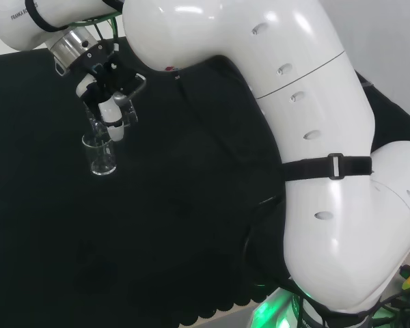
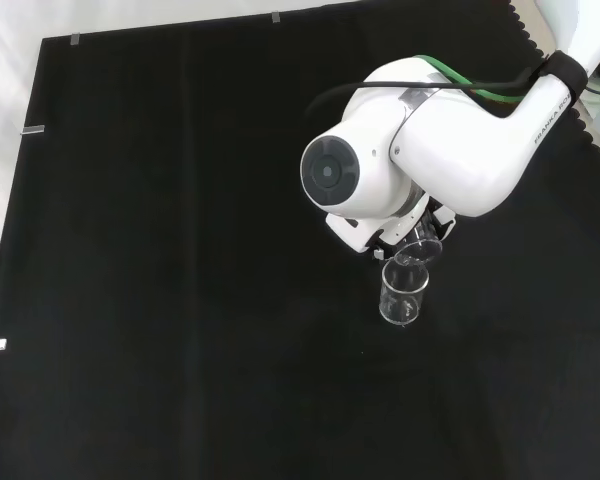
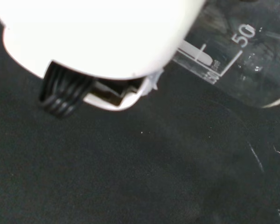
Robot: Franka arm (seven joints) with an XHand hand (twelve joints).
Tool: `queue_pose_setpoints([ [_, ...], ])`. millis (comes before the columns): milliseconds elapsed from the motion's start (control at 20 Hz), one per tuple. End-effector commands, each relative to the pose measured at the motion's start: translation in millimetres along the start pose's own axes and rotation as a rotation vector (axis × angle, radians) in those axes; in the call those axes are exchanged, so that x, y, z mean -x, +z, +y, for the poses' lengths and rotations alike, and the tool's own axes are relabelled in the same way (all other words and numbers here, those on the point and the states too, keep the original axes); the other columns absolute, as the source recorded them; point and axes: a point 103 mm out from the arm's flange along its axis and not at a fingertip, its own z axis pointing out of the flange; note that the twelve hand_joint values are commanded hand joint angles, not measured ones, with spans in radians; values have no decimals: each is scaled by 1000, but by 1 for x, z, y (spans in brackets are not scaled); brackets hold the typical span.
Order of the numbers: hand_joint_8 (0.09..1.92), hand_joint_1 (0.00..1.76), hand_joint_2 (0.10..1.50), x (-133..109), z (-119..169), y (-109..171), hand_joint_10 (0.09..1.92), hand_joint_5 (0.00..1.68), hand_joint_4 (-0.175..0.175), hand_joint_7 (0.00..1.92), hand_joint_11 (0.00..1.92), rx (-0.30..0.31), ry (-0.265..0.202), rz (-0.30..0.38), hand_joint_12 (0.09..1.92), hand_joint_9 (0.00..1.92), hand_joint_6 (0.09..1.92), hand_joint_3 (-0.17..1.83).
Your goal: Pour the water from the handheld beaker into the one on the table.
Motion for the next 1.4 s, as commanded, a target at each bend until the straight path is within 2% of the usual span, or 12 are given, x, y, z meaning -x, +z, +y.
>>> queue_pose_setpoints([
  [50, 87, 1541, 490, 1, -1, -1, 455, 1330, -175, 1678, 1240, 8, 3, 0, 708, 1561, 426, 783],
  [200, 87, 1492, 455, 2, -2, -1, 492, 1342, -175, 1682, 1288, 9, 5, -4, 721, 1543, 423, 853],
  [450, 87, 1556, 505, 3, -4, -2, 446, 1326, -175, 1668, 1219, 10, 10, -6, 713, 1564, 425, 755],
  [1000, 87, 1559, 511, 3, -6, -4, 444, 1326, -175, 1668, 1215, 7, 15, -15, 709, 1564, 420, 744],
  [1400, 87, 1559, 512, 6, -8, -7, 447, 1327, -175, 1669, 1216, 41, 5, 10, 705, 1562, 418, 742],
])
